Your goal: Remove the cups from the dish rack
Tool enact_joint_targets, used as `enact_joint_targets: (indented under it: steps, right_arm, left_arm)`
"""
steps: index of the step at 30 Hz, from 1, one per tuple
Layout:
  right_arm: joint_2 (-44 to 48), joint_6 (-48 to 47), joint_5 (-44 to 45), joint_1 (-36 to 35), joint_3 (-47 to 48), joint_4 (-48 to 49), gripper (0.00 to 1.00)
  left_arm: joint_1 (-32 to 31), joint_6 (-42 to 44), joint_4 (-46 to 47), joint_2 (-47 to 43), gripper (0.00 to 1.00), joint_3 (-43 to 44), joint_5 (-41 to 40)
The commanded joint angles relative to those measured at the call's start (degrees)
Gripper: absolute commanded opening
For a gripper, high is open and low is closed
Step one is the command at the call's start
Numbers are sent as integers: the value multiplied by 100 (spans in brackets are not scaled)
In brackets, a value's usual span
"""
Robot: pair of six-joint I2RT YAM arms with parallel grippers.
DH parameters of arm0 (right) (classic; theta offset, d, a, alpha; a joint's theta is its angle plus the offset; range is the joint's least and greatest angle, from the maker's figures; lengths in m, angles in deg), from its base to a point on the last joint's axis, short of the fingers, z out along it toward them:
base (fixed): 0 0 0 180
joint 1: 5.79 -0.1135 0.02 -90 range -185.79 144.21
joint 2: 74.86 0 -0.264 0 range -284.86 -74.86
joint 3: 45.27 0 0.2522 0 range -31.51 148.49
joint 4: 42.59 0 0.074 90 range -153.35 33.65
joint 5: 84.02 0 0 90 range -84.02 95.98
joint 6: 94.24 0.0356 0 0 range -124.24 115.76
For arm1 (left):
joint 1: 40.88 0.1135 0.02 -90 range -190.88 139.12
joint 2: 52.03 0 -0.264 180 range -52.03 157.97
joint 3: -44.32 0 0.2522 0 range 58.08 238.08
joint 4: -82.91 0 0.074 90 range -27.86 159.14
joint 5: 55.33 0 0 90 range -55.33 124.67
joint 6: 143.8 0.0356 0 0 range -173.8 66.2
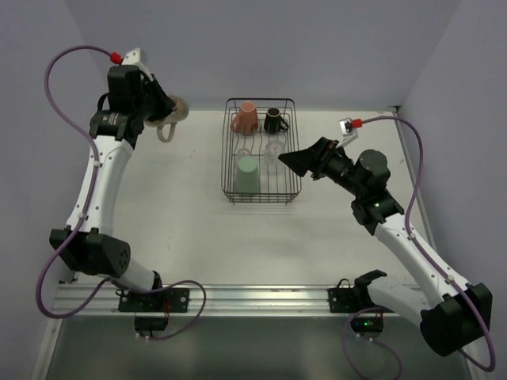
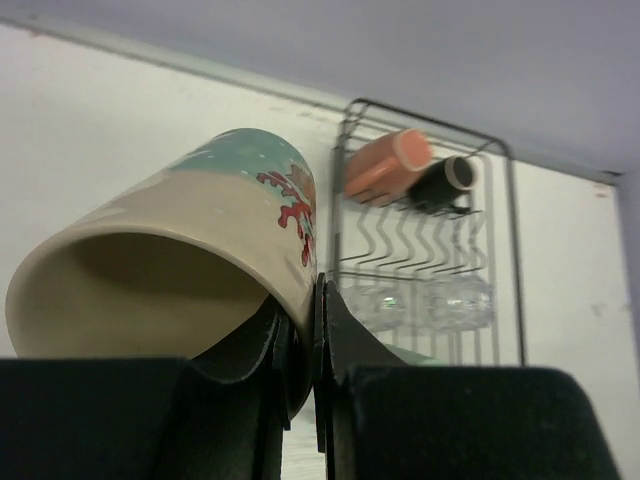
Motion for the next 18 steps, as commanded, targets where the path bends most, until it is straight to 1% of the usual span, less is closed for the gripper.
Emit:
enact_joint_targets:
  steps: [1,2,5,10,15,18]
  right_arm:
    - [209,-731,448,-351,186,-785,99]
    - [253,-784,579,-423,169,-917,99]
    - [367,-828,581,-590,20,-953,99]
    - [464,-898,686,-871,-112,-997,99]
    - [324,-942,721,-1047,-112,-1015,99]
    - [262,-960,756,-1109,-60,-1024,99]
  left_arm:
    - [145,663,-1092,445,0,764,-686]
    - [171,733,-1172,603,0,835,-991]
    - [250,830,-1410,849,0,1028,-1407]
    - [426,883,-1586,1236,0,1204,-1504]
    - [479,1041,-1867,1834,0,1451,-1671]
    - [523,1137,-1964,2151,0,1495,-1601]
